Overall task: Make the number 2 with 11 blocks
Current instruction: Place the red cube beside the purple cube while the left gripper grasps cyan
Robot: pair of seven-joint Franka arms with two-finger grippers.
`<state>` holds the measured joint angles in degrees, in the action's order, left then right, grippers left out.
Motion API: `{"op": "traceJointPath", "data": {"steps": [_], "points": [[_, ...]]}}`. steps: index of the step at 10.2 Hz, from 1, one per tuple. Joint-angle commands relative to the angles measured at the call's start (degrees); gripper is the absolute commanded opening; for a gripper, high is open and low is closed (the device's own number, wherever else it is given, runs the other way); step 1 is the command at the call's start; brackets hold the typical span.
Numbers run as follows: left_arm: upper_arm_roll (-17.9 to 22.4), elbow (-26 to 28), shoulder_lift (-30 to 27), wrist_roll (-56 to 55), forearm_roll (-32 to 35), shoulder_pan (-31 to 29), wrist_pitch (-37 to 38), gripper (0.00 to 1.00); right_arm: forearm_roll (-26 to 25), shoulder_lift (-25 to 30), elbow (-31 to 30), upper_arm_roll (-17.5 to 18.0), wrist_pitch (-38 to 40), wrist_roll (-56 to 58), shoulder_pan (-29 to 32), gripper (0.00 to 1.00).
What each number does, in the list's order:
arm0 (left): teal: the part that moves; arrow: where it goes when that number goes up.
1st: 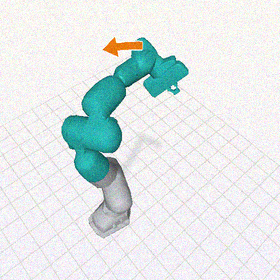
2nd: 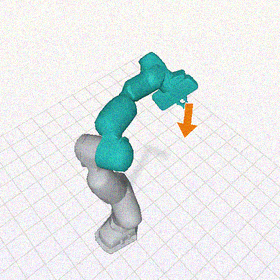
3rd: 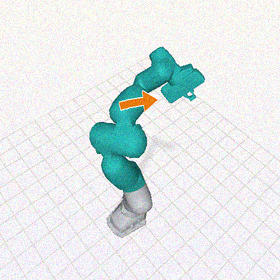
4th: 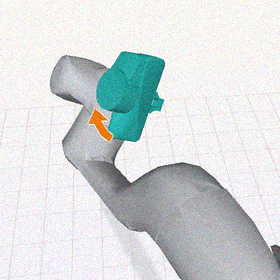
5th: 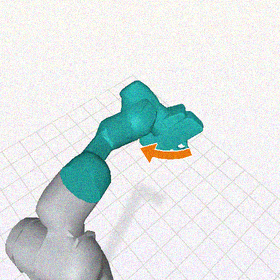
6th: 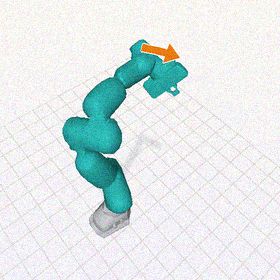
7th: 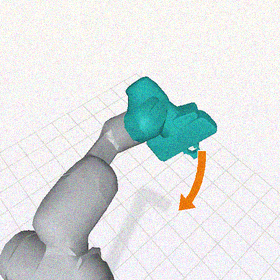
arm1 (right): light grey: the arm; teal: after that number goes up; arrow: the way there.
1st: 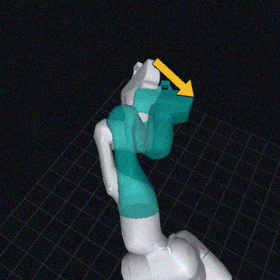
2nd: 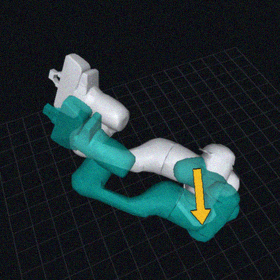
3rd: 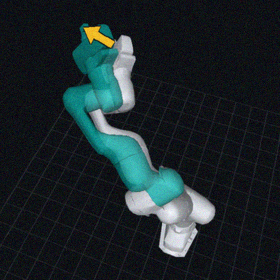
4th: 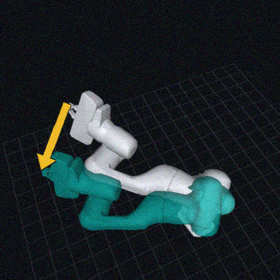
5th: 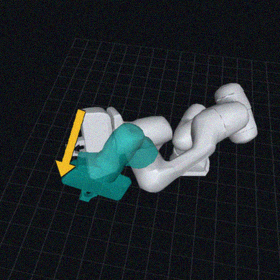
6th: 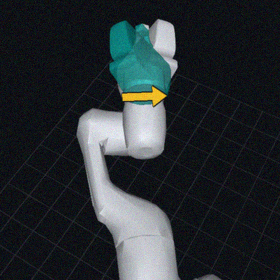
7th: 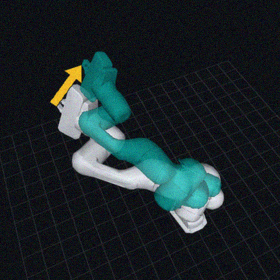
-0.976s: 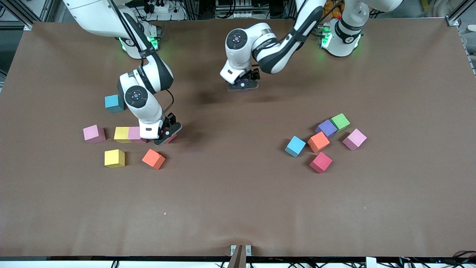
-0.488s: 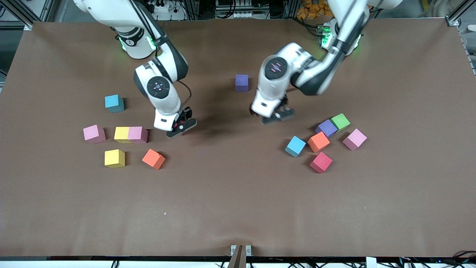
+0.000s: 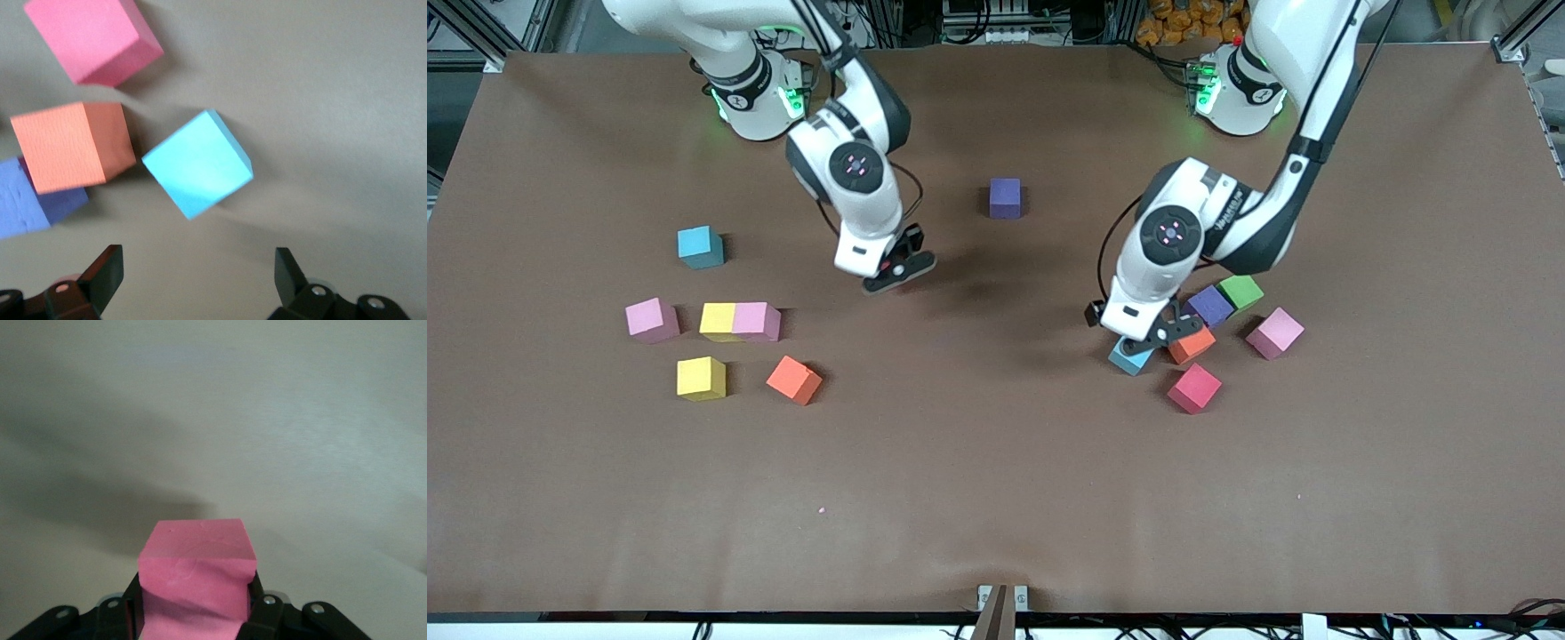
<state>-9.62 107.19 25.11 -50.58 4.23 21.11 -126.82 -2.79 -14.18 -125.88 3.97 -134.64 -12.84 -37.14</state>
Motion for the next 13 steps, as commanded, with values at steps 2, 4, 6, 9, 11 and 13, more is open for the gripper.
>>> {"op": "traceJointPath", "data": {"steps": [2,4,6,9,11,13], "points": [[2.66,-2.52,1.26,-1.54,0.34,-0.89,1.66,1.0,0.94,5.11,-3.66,0.51,0.34,9.46,-3.28,0.16],[3.11,-3.65,2.92,-2.76,-2.1,-1.33,1.67,1.0,0.85,6.62,-4.03,0.42,0.87,13.87,-7.14,0.17],[3.38,-3.75,3.72,-10.03,-3.35,-1.16,1.67,1.0,0.5,6.36,-4.38,0.42,1.57,21.24,-10.39,0.18],[3.38,-4.45,5.82,-18.91,-3.44,-0.37,0.01,1.0,0.33,5.66,-4.73,0.42,1.4,33.54,-13.3,0.19],[3.29,-4.45,6.44,-21.57,-3.52,-0.28,-2.37,1.0,0.24,4.43,-4.64,0.42,0.35,37.52,-14.01,0.19],[3.29,-4.36,6.79,-23.07,-3.44,-0.36,-4.65,1.0,0.15,2.85,-4.38,0.42,-1.14,38.94,-15.75,0.2]]}}
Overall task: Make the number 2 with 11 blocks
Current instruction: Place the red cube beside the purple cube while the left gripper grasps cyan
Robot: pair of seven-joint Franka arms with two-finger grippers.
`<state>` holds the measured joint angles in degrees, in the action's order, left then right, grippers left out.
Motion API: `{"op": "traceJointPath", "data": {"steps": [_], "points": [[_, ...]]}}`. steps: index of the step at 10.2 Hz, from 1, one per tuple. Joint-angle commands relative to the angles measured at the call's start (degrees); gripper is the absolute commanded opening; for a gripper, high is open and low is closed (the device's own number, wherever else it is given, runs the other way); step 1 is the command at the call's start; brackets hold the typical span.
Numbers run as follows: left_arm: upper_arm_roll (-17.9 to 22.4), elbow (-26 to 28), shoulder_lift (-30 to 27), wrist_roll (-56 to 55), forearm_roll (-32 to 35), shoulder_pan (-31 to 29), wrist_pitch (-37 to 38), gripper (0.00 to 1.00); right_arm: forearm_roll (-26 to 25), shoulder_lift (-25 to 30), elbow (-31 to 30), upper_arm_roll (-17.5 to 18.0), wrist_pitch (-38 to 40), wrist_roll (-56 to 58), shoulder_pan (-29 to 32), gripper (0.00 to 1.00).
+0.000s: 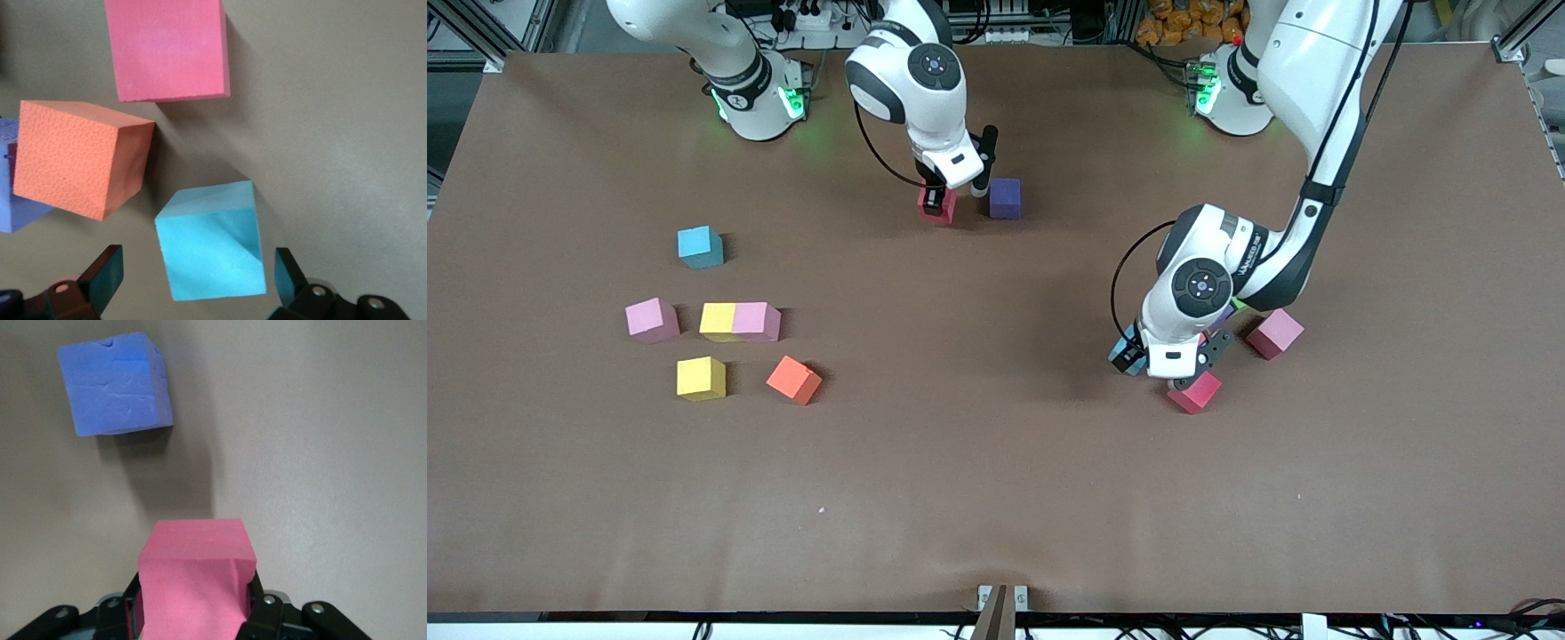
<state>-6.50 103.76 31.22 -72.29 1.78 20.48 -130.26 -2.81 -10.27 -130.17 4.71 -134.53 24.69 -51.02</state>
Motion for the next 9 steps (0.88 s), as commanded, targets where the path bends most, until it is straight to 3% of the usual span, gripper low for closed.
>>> {"op": "traceJointPath", "data": {"steps": [1,6,7,8,9], "points": [[0.26,-0.93,1.55,-1.45,-0.9,0.35,-1.74,1.0,0.26,-2.11,-0.17,-0.32,-3.7,1.42,-2.84,0.2],[0.17,-0.66,4.11,-1.45,-0.73,0.44,-3.95,1.0,0.26,-6.87,0.79,-0.32,-9.26,0.36,-4.61,0.21],[0.17,-0.66,4.29,-1.36,-0.72,0.44,-4.38,0.93,0.26,-7.13,1.23,-0.32,-9.09,-1.03,-5.05,0.21],[0.08,-0.49,4.11,-1.45,-0.72,0.62,-4.39,0.55,0.35,-7.83,2.19,-0.32,-8.65,-2.0,-5.57,0.21],[-0.18,-0.14,3.59,-0.32,-0.55,0.62,-4.3,0.34,0.35,-8.45,2.9,-0.32,-8.39,-2.1,-5.84,0.2]]}}
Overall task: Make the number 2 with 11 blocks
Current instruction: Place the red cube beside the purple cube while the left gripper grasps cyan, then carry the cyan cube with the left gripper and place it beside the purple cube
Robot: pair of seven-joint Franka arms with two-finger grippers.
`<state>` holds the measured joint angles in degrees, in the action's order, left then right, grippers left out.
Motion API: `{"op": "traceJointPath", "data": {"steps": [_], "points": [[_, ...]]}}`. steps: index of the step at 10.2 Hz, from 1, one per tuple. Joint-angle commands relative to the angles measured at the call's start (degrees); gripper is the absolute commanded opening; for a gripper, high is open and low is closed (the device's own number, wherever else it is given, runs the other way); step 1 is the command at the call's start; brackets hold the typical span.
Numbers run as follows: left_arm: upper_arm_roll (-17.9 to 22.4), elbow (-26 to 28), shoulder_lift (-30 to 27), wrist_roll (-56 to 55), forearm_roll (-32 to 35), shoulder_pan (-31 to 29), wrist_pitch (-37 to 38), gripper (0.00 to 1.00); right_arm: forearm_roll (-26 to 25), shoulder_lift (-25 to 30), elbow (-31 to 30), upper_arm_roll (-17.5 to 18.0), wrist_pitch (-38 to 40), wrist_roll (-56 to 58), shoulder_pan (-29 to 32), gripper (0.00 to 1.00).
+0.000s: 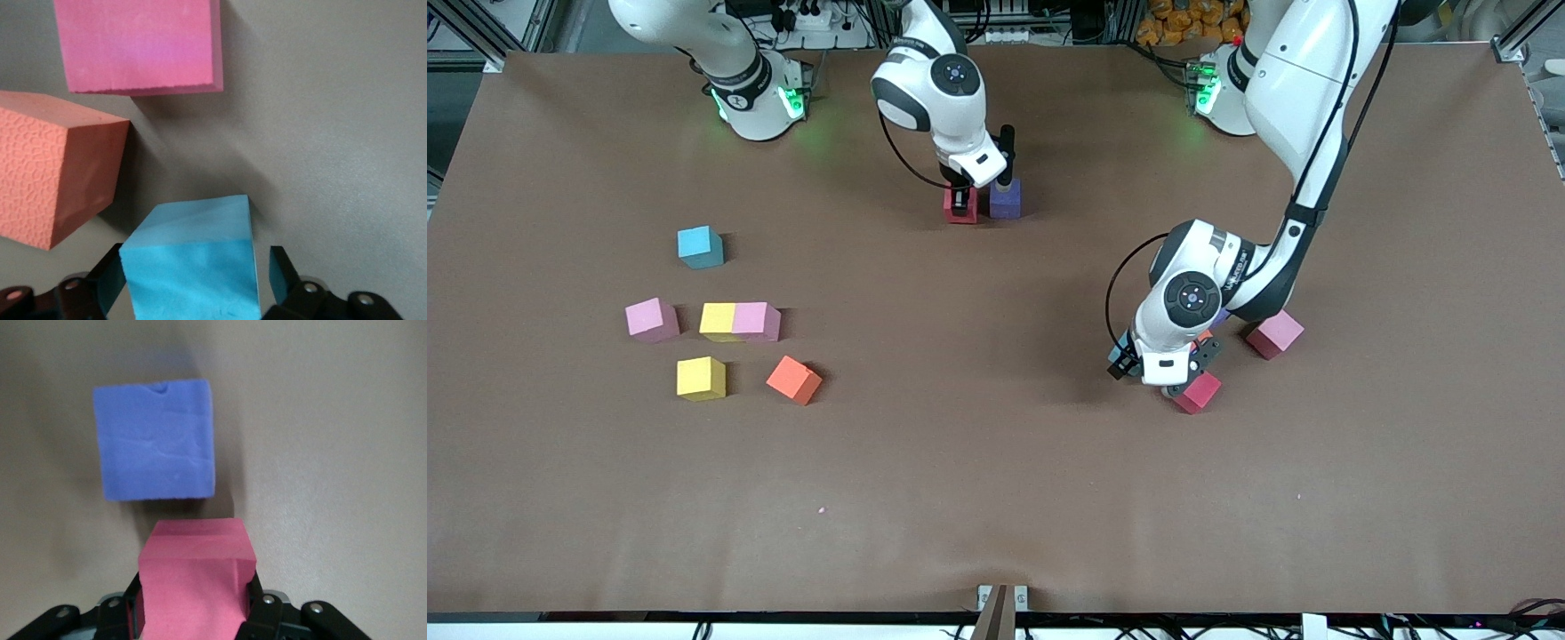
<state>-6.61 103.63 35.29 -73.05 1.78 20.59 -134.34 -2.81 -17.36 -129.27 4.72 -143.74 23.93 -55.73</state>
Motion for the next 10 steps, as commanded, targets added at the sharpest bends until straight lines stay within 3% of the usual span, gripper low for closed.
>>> {"op": "traceJointPath", "data": {"steps": [1,2,5,10], "points": [[-0.24,0.08,-1.27,1.32,-0.55,0.5,0.13,0.2,0.26,-1.8,2.53,-0.33,0.83,-1.34,-1.23,0.21],[-0.33,0.25,-2.06,1.33,-0.55,0.42,0.3,0.05,0.35,-2.24,2.79,-0.33,0.83,-1.34,-1.49,0.21],[-1.73,7.52,-8.81,0.02,-1.42,0.24,0.48,0.0,0.35,-3.2,3.58,-0.33,0.66,-1.51,-1.58,0.21],[-11.91,13.52,-13.4,-30.44,-1.43,0.24,0.39,0.0,0.35,-3.82,3.85,-0.33,0.74,-1.51,-2.54,0.21]]}}
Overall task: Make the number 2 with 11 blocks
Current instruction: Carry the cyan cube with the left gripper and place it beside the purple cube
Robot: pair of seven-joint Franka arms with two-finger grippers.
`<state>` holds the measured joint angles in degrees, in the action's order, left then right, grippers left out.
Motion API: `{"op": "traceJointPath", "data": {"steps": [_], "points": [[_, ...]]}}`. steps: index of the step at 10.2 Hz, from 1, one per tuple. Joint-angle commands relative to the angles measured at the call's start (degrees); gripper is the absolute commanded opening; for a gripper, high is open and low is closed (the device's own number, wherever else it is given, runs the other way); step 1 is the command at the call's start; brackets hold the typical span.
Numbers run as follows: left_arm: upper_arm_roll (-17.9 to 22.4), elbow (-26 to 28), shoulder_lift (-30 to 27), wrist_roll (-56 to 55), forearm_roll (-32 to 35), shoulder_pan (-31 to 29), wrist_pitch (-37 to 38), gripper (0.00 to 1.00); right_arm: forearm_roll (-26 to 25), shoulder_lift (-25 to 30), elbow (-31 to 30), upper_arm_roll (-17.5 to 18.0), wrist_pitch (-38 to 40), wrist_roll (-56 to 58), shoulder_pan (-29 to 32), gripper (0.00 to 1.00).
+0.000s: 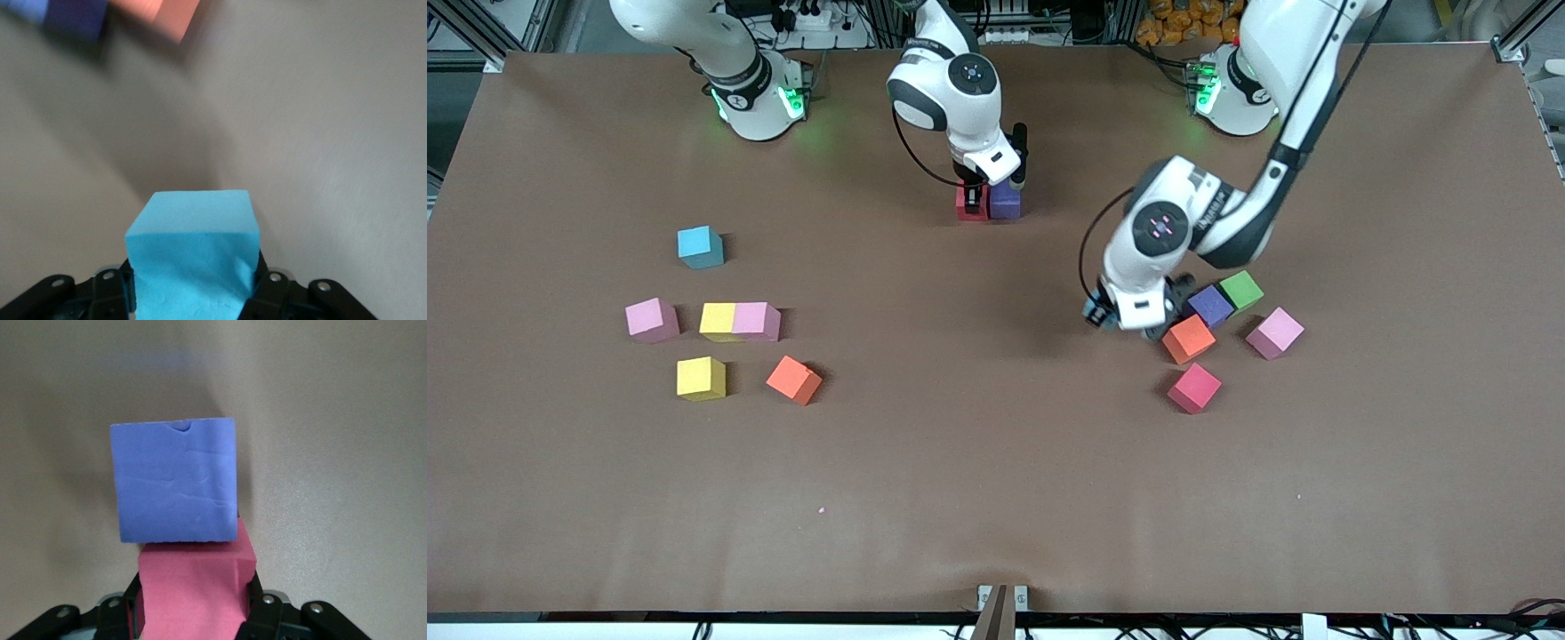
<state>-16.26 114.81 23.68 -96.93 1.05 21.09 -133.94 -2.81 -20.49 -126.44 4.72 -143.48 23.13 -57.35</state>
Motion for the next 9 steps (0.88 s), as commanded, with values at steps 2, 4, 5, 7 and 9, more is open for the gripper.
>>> {"op": "traceJointPath", "data": {"steps": [2,4,5,7,9], "points": [[-5.09,3.75,-2.41,-10.54,-0.7,-0.87,-0.62,0.0,0.35,-0.78,0.93,-0.32,0.57,-0.72,-1.01,0.21],[-7.02,7.94,-4.24,-18.16,-0.7,-1.05,-5.25,0.0,0.35,-0.78,0.84,-0.32,0.65,-0.72,-1.01,0.21],[-7.81,12.06,-6.0,-20.3,-0.7,-0.96,-9.89,0.0,0.35,-0.78,0.84,-0.32,0.65,-0.72,-1.01,0.21],[-10.01,17.71,-7.42,-25.38,-0.78,-0.96,-15.89,0.0,0.44,-0.78,0.93,-0.32,0.57,-0.72,-1.18,0.21],[-11.16,20.53,-7.07,-30.76,-0.78,-1.22,-19.33,0.0,0.44,-0.78,0.93,-0.32,0.57,-0.81,-1.27,0.22]]}}
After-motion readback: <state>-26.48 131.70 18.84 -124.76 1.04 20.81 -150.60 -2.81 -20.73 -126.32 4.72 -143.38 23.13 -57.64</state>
